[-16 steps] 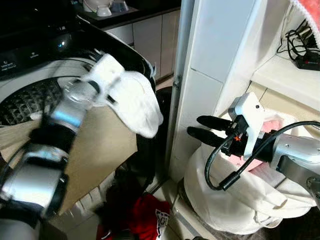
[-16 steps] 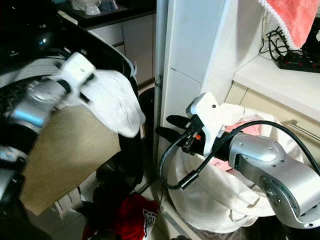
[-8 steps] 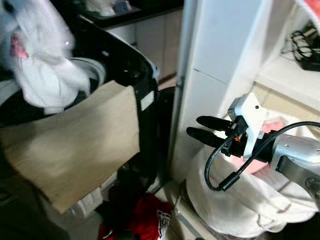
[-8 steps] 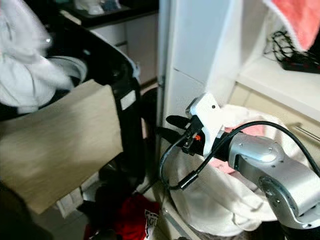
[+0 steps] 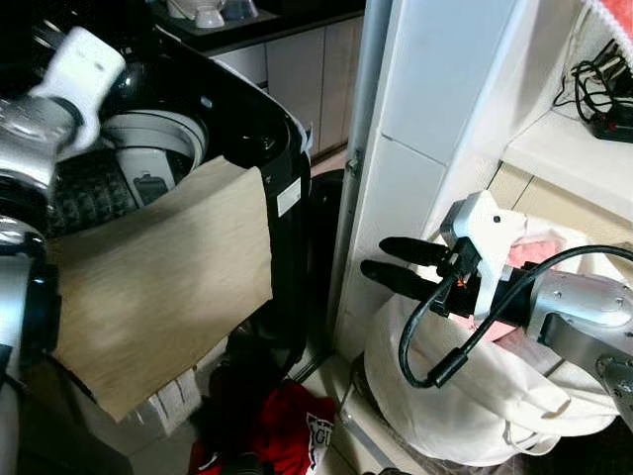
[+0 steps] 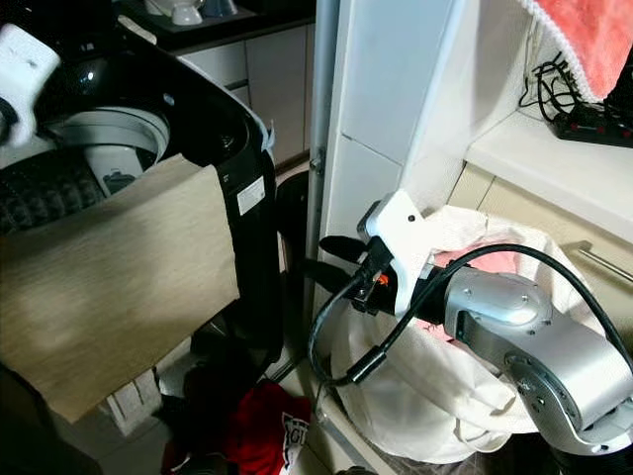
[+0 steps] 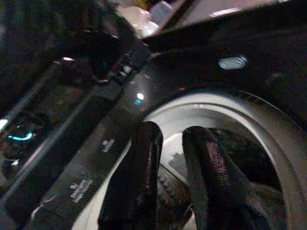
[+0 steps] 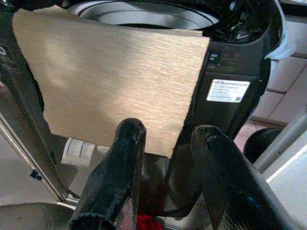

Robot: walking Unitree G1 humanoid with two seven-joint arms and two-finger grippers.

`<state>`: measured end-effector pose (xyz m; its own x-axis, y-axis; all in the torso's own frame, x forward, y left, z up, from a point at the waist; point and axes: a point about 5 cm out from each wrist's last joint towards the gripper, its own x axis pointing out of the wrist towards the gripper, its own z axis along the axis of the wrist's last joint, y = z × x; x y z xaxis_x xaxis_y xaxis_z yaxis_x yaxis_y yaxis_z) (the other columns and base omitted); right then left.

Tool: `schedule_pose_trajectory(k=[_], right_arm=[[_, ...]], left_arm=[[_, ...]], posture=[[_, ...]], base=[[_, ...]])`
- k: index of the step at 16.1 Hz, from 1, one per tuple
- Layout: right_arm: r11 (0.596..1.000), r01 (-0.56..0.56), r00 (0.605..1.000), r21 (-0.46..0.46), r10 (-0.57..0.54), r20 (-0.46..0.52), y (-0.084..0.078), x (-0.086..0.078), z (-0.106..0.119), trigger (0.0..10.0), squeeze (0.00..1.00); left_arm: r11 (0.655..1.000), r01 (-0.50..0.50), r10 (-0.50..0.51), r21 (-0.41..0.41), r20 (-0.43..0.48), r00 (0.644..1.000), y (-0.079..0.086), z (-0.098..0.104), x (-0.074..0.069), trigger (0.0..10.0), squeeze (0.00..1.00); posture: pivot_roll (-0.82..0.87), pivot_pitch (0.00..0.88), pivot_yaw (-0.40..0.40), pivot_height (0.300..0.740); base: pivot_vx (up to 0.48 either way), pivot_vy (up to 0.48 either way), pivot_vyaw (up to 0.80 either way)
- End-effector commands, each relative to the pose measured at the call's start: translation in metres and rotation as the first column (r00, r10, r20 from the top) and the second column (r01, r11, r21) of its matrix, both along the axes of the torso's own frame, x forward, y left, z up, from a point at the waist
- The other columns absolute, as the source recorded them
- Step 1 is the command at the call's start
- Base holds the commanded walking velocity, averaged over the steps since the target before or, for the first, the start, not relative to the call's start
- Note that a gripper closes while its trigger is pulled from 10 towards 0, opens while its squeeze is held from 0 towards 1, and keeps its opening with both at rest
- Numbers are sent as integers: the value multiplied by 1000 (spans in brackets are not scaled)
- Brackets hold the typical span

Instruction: Clothes washing

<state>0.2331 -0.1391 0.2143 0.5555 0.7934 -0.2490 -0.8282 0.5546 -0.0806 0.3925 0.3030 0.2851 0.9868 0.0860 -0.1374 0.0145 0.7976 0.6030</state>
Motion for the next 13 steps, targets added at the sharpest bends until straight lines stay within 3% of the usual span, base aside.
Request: schedule_pose_trajectory(k=[1, 2, 3, 4, 5, 6, 8, 9, 11, 12, 13], right_arm=[[1000, -11, 1000, -8, 11, 22, 2, -2, 3, 10000, 0], [999, 34, 997, 7, -34, 63, 2, 2, 5, 10000, 0], [996, 83, 992, 15, -84, 95, 2, 7, 7, 10000, 0], [991, 129, 981, 36, -133, 139, 2, 12, 10, 10000, 0], [961, 248, 942, 124, -270, 201, 2, 24, 16, 10000, 0], [921, 326, 899, 213, -372, 230, 5, 28, 21, 10000, 0], [853, 416, 842, 314, -492, 220, 8, 32, 24, 10000, 0], [792, 466, 800, 395, -568, 193, 11, 33, 26, 10000, 0], [769, 454, 797, 450, -576, 180, 17, 35, 32, 10000, 0], [775, 440, 806, 453, -563, 180, 19, 37, 33, 10000, 0], [789, 426, 822, 443, -542, 175, 23, 40, 31, 10000, 0]], left_arm=[[1000, -17, 18, -23, 48, 999, 3, 12, -1, 10000, 1000], [982, 25, -1, -186, 128, 992, -3, 18, 1, 10000, 698], [935, 73, -13, -348, 172, 985, -10, 20, 4, 10000, 125], [897, 119, -33, -426, 203, 979, -16, 20, 5, 10000, 0], [834, 210, -88, -510, 252, 964, -38, 11, 9, 10000, 0], [770, 223, -98, -597, 236, 967, -58, -5, 9, 10000, 0], [778, 245, -85, -578, 290, 953, -82, -12, -1, 10000, 0], [770, 290, -81, -568, 365, 928, -108, -6, -18, 10000, 0], [711, 454, -181, -537, 484, 856, -134, 8, -37, 10000, 0], [659, 477, -234, -582, 444, 865, -146, -6, -41, 10000, 0], [691, 442, -257, -572, 377, 890, -152, -31, -47, 10000, 0]], posture=[[-117, 0, 31, 740], [-114, 0, 33, 740], [-112, 0, 35, 740], [-110, 0, 39, 740], [-111, 0, 39, 740], [-108, 0, 38, 740], [-107, 0, 31, 740], [-102, 0, 18, 740], [-98, 0, 16, 740], [-98, 0, 16, 740], [-87, 0, 10, 740]], base=[[0, 0, 0], [0, 0, 0], [0, 0, 0], [0, 0, 0], [0, 0, 0], [0, 0, 800], [0, 0, 800], [0, 0, 800], [0, 0, 800], [0, 0, 800], [0, 0, 800]])
